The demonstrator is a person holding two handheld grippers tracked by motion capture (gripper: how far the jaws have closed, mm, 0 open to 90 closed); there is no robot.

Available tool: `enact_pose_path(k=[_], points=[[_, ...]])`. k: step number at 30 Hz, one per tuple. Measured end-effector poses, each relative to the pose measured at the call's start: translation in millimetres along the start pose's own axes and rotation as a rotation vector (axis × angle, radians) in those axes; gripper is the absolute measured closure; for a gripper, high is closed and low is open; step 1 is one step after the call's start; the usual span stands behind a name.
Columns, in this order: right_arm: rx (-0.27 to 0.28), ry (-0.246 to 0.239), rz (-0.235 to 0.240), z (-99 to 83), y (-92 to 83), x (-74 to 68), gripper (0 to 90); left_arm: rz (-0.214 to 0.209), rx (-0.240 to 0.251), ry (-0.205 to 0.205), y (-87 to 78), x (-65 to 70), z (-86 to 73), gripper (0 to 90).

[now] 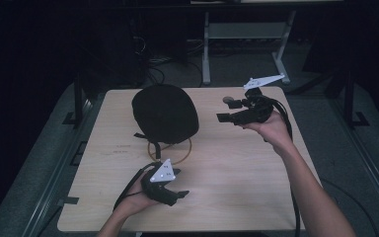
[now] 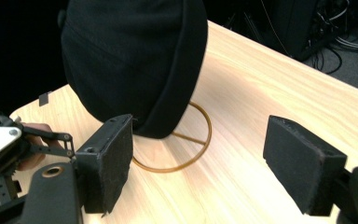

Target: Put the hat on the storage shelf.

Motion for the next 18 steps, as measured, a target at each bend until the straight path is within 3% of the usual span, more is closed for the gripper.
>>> enact_pose_path(k=[11,18], points=[[-0.006,0.028,-0.011,-25.7,-16.7,7.3,21.9,-0.006,-0.003,0.002,-0.4,-0.2,-0.7,24.8],[-0.014,0.038,-0.012,-43.4,-23.1,9.7,21.7,-0.013,0.011,-0.022,-1.0,0.3,-0.3,24.8]])
Point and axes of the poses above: each handheld gripper's, and its own axes: y roughly forward along the jaws, z roughly out of its top, x roughly to its right, the point moved 10 cm from there along y, roughly forward along the jaws, and after that the axes turned 8 degrees about x, right-handed, at the moved point
